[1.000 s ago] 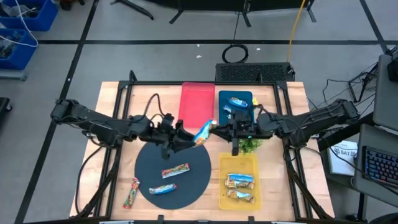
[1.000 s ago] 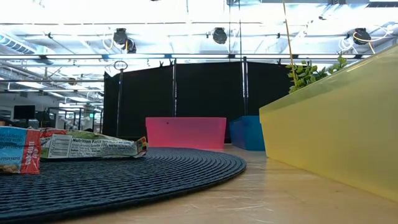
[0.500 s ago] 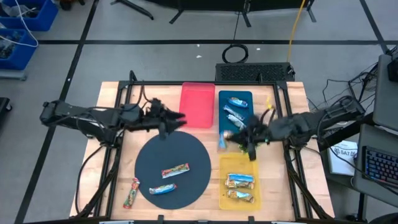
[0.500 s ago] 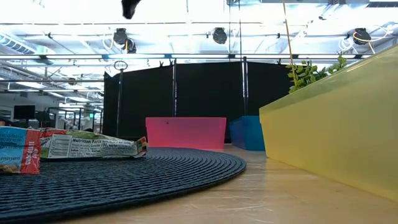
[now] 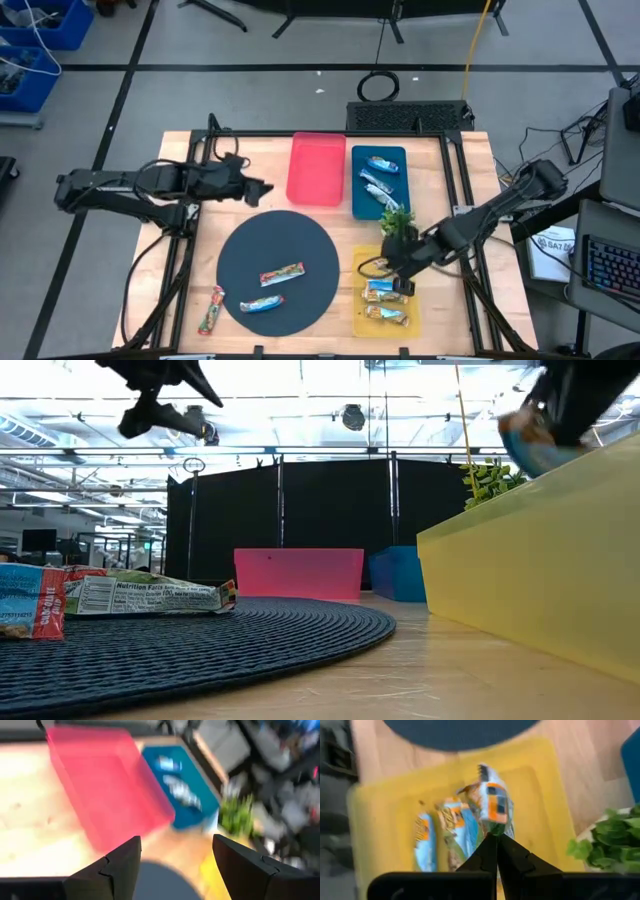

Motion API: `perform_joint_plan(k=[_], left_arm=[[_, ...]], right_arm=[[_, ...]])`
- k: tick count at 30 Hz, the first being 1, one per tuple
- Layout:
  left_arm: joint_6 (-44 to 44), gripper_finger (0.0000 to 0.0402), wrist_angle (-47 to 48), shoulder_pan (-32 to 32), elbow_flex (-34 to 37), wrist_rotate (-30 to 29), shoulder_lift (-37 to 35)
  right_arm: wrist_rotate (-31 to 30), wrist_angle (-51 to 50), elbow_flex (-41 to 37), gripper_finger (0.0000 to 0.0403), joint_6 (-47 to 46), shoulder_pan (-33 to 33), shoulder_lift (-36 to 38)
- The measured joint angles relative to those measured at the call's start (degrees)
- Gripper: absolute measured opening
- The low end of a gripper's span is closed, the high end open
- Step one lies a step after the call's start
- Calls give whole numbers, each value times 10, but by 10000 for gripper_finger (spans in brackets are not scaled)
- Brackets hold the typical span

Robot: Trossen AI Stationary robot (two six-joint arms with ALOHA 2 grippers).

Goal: Pick and place Granola Bars by type
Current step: Put the yellow granola bar into the yellow bin, then put the red granola bar into the red bin

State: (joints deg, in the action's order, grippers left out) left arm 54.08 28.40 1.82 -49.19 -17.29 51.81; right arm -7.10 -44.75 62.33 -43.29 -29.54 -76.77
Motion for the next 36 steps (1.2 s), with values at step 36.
perform_joint_plan(k=[36], left_arm=[[-13, 250, 43, -232, 0, 214, 273]], right_arm=[[90, 217, 0, 147, 58, 41, -69]])
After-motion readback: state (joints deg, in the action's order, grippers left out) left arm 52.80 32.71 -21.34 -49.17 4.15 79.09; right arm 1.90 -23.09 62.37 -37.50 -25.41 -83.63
